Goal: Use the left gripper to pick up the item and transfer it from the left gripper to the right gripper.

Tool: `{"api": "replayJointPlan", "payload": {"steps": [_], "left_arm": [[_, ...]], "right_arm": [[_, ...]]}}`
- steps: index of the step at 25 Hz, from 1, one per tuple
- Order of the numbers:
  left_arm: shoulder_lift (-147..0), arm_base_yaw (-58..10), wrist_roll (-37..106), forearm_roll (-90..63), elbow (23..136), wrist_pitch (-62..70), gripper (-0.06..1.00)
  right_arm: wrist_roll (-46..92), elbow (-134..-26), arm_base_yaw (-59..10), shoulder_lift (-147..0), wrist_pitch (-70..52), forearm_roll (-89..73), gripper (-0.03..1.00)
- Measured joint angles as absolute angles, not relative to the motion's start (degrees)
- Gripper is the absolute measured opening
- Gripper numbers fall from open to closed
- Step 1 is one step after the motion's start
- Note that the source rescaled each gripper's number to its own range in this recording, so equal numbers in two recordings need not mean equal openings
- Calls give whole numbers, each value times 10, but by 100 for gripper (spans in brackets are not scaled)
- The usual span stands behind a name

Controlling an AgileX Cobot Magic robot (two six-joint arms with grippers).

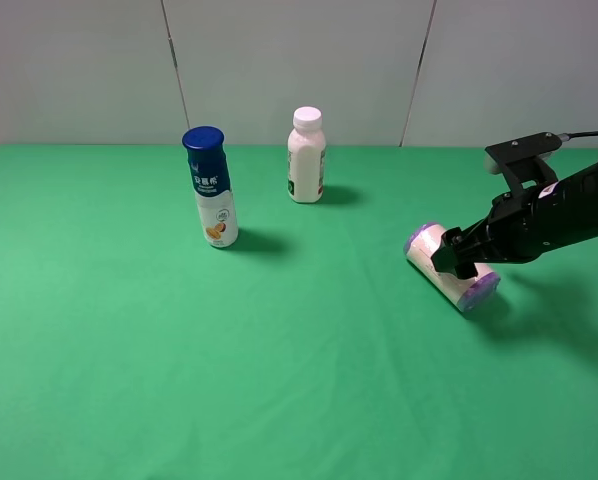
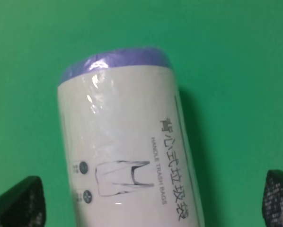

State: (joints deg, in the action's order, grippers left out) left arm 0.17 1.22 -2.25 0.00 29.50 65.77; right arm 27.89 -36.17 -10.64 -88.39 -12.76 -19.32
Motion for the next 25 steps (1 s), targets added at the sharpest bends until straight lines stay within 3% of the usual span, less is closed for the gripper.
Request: {"api": "replayJointPlan", "payload": {"steps": [8,25], "left_arm": [[2,12,-22,0,295,658,95],[2,12,-22,0,295,658,95]], "right_arm": [[279,-362,-106,-797,-183,-193,100],[123,-364,-106,-424,-520,-169,100]]}}
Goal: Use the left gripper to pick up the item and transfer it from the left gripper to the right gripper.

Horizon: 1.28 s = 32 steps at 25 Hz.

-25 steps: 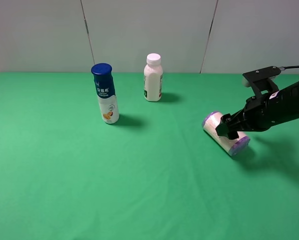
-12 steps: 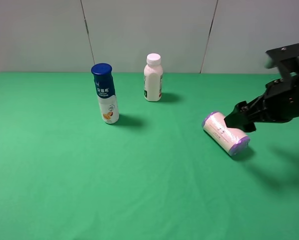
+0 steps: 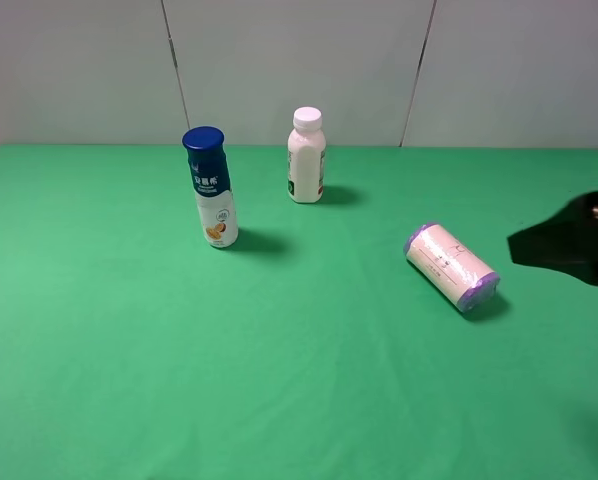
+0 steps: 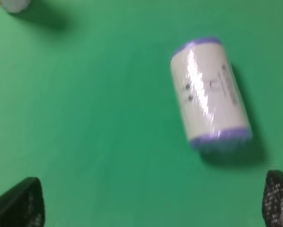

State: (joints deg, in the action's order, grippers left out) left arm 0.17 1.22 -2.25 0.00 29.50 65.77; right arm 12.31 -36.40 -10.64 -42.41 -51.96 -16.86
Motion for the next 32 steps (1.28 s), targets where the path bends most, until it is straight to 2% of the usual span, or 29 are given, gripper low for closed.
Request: {"api": "replayJointPlan", "payload": {"steps": [7,11,23,32], "left_arm": [[2,12,-22,0,295,658,95],[2,12,-22,0,295,658,95],[2,12,-22,0,295,658,95],[2,12,-22,0,295,658,95]], "right_arm": [[20,-364,-106,-305,-653,-77,100],[-15,-362,-106,-247,-681,-42,100],[-44,-308,-106,-41,-632,6,100],[-18,-287,-106,-13,-593,27,100]]}}
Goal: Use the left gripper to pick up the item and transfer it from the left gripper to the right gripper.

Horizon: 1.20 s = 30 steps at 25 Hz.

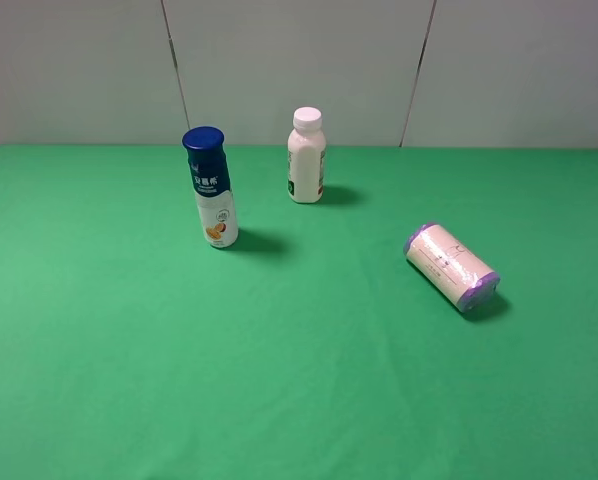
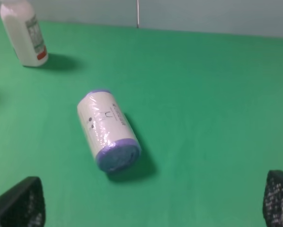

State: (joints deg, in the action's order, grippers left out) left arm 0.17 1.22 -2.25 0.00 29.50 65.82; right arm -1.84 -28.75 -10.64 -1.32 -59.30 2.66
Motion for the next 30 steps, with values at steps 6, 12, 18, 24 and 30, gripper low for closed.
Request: {"api": "replayJointPlan", "payload": {"steps": [6,12,18,24,30], "left_arm": [[2,12,-22,0,295,658,95],[2,12,-22,0,295,658,95],[2,12,-22,0,295,658,95],[2,12,-22,0,295,658,95],[2,12,-22,0,295,658,95]], "right_arm": [[-16,-287,-106,-13,-585,27,100],[-16,-287,-106,-13,-584,27,100],[-16,-287,-65,-13,-583,27,100],[-16,-286,50,1,-582,27,100],[-16,-286,79,3,-582,27,100]]}}
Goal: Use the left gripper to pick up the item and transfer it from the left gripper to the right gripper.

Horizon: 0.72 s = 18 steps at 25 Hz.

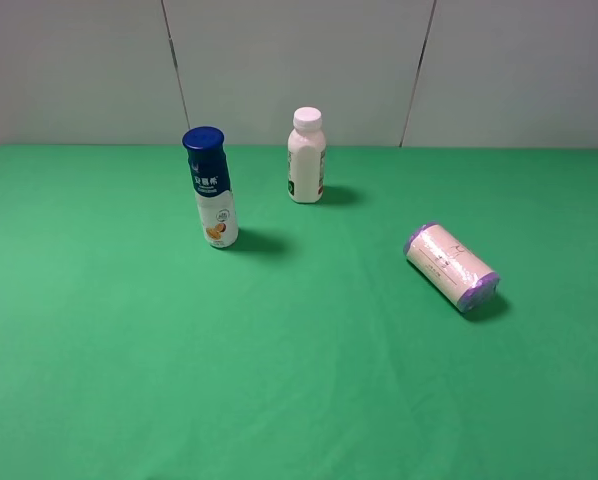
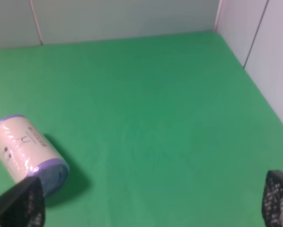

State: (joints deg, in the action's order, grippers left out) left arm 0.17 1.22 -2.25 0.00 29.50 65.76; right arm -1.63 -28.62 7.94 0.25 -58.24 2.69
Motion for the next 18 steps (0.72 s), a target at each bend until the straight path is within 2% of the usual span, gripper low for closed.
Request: {"api": "replayJointPlan", "payload": {"steps": [18], "left_arm": [[2,12,-22,0,295,658,95]], "right_arm": [[-15,-286,79,3,-582,27,100]]}}
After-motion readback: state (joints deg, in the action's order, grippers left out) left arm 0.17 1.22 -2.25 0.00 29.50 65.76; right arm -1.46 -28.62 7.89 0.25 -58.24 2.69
